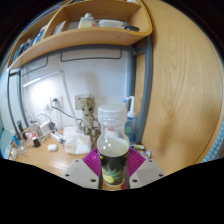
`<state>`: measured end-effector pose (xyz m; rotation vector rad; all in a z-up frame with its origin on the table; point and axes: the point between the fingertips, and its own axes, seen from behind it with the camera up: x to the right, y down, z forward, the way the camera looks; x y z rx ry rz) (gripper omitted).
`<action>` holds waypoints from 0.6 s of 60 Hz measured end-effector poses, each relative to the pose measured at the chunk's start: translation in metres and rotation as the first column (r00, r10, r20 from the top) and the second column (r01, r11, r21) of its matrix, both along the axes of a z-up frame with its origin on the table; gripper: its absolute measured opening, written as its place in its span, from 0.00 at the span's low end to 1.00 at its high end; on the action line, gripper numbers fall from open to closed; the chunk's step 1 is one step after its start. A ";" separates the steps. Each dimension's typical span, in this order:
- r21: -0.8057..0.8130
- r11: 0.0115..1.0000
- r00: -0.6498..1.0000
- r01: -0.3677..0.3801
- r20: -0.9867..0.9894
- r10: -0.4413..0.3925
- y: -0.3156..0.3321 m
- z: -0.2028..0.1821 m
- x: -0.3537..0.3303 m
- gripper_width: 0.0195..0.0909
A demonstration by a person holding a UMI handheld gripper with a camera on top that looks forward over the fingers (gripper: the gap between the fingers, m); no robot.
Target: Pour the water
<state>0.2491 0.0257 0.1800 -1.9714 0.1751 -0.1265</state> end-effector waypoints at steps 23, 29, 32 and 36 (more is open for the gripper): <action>0.002 0.992 0.991 0.128 -0.040 -0.128 -0.008 -0.102 0.069 0.18; 0.009 0.993 0.993 0.115 -0.018 -0.115 -0.007 -0.113 0.074 0.19; -0.001 0.994 0.994 0.111 -0.017 -0.111 -0.010 -0.121 0.076 0.21; 0.044 0.994 0.994 0.101 -0.052 -0.099 -0.008 -0.118 0.072 0.21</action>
